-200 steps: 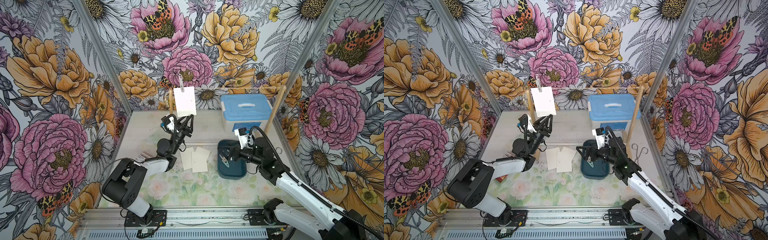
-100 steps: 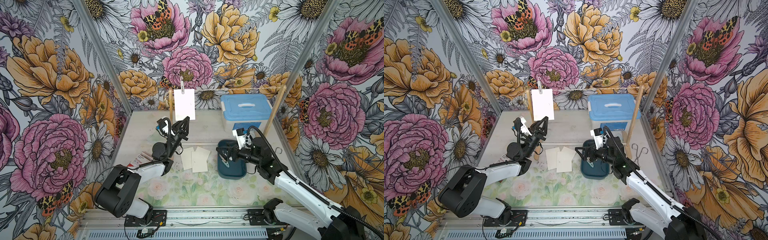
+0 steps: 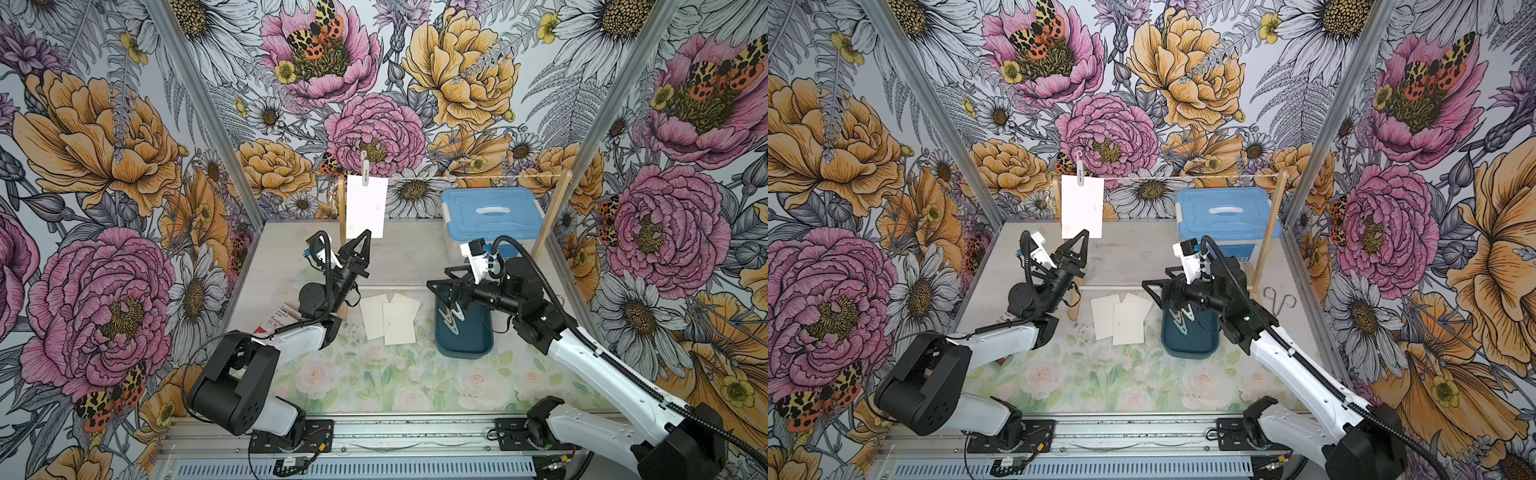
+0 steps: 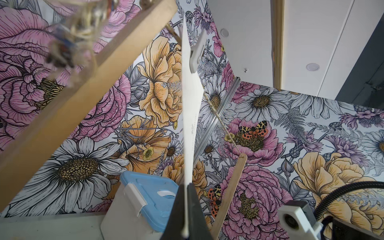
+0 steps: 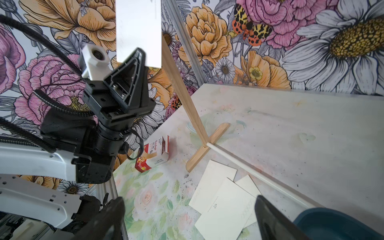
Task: Remove the postcards from the strings
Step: Pinch the postcard on the clothesline, then remove the clamp from the clothesline.
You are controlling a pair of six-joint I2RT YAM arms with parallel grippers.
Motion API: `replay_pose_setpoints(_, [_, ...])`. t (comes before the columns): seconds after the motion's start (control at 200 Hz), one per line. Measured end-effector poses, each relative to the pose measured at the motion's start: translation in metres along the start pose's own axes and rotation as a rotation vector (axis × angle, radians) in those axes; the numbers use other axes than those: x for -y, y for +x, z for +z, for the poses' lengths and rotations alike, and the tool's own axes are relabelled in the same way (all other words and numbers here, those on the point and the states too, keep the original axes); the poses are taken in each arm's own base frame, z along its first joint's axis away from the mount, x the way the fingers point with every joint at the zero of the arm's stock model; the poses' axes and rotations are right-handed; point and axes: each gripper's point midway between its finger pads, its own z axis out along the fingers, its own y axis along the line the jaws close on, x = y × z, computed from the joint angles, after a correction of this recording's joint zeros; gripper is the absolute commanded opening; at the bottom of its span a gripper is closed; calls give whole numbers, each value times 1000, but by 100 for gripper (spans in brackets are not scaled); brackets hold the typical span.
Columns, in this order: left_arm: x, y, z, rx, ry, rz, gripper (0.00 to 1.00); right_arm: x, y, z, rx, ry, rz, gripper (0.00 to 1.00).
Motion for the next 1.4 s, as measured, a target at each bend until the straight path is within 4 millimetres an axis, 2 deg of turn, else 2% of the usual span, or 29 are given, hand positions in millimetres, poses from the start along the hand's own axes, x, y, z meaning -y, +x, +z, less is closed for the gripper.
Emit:
replay_pose_setpoints(0.235, [-15,7,-1,-26,-24,-64,0,-37,-85,8,101,-103,-131,94])
replay_pose_setpoints(0.39, [-17,9,-1,-34,-23,-90,0,-58,-138,17,163,-166,-212,93])
replay_pose_setpoints(0.51, [-18,13,-1,-43,-24,-108,0,-68,-170,30,196,-211,-256,92])
replay_pose_setpoints(0.666, [-22,17,-1,-55,-31,-126,0,-71,-201,54,220,-263,-289,93])
replay_pose_setpoints(1.026, [-25,24,3,-72,-27,-144,0,-52,-240,119,241,-353,-268,94])
replay_pose_setpoints(1.186, [-27,27,4,-79,-30,-155,0,-49,-242,135,226,-400,-236,93])
replay_pose_setpoints(1.396, [-24,25,6,-80,-16,-161,0,-50,-228,142,165,-465,-204,88])
